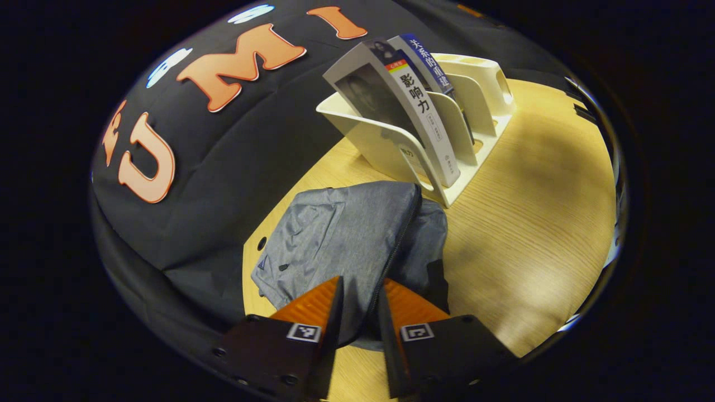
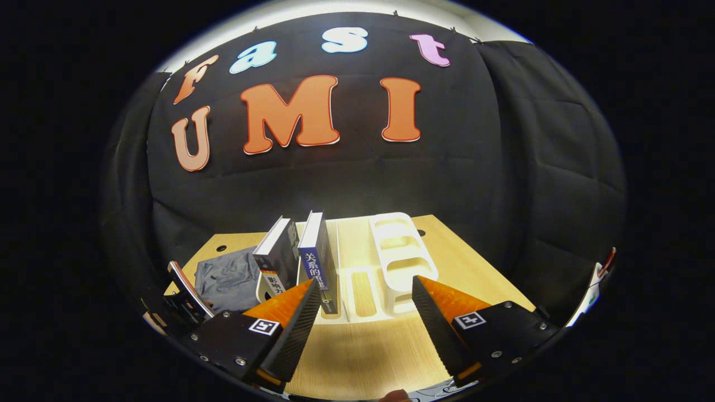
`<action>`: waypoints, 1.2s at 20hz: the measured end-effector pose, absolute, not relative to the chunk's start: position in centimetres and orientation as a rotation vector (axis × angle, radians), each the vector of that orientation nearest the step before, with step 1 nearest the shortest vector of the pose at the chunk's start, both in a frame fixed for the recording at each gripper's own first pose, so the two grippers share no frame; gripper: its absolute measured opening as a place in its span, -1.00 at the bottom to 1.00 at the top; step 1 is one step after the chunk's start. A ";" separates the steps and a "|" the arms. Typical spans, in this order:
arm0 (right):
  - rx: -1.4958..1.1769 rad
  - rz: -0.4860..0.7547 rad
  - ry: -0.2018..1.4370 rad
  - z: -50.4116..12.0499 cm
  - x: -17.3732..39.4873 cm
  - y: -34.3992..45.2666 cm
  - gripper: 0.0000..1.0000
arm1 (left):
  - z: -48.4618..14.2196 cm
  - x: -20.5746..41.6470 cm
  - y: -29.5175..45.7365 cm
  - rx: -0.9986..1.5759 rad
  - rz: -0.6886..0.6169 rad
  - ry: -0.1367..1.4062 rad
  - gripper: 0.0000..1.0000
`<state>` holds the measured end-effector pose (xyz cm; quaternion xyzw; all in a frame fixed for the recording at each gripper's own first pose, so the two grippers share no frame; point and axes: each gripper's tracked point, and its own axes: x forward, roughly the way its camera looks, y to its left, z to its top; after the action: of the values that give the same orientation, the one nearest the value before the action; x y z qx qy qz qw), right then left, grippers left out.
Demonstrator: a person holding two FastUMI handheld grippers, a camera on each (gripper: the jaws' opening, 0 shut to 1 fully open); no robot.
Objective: Open the schoolbag, grab two books from the bookshelf and put them into the schoolbag.
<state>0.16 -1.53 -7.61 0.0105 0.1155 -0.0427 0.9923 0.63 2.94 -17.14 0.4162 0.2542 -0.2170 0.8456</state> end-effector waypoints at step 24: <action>0.192 -0.186 0.251 -6.2 -0.7 3.0 0.95 | -2.5 9.0 5.8 0.810 -0.707 0.584 -0.99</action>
<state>-0.74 2.98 -6.19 0.0957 0.1249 -0.0925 0.9832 9.00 5.83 -2.52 0.3802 0.2740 -0.3318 0.8187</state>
